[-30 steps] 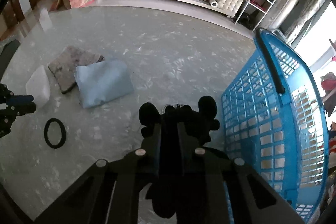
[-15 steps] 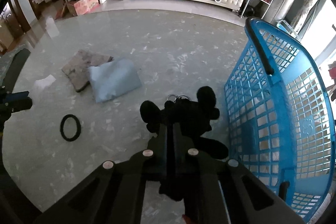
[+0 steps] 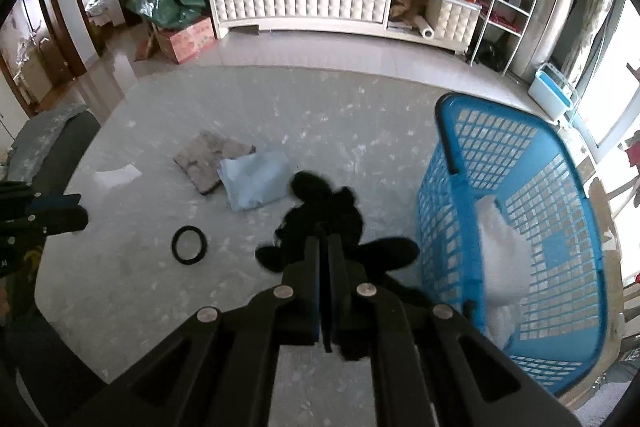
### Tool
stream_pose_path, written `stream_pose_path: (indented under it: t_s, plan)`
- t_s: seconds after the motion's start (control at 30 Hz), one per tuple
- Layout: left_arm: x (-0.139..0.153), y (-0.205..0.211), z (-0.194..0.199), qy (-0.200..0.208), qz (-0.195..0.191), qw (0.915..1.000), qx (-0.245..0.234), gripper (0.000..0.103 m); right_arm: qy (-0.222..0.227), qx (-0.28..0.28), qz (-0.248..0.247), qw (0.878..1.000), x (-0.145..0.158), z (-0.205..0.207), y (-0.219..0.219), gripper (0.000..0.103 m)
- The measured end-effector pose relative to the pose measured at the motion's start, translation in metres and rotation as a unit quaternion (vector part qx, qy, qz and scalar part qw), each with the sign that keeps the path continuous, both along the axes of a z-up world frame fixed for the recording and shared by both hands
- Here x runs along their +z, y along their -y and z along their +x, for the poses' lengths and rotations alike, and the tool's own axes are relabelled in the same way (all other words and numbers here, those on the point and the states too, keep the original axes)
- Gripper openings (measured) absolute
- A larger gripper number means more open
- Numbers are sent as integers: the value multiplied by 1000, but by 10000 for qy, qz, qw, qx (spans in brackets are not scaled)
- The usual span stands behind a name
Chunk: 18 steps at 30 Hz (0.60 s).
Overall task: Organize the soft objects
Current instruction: 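Carry the plush toy over the basket with the right tool while the left tool holds the white cloth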
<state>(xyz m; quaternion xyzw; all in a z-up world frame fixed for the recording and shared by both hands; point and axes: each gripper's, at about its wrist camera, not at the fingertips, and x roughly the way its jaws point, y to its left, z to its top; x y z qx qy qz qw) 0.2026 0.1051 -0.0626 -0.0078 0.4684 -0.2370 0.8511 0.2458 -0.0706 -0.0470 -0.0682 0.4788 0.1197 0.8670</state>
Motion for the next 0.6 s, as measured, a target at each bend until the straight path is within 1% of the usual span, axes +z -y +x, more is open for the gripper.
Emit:
stream_pose_path:
  t_s: [0.07, 0.23, 0.37, 0.6]
  plan:
    - [9, 6, -7, 70, -36, 10000, -25, 8, 24, 67, -28, 10000, 10, -6, 3, 3]
    - [24, 23, -20, 187, -82, 9998, -75, 8, 243, 160, 67, 9996, 36, -19, 9, 3]
    - [32, 35, -27, 297, -106, 9994, -124, 8, 400, 253, 110, 9988, 56, -26, 19, 3]
    - [42, 62, -31, 388, -182, 9987, -288, 8, 780, 117, 120, 9968, 87, -36, 48, 3]
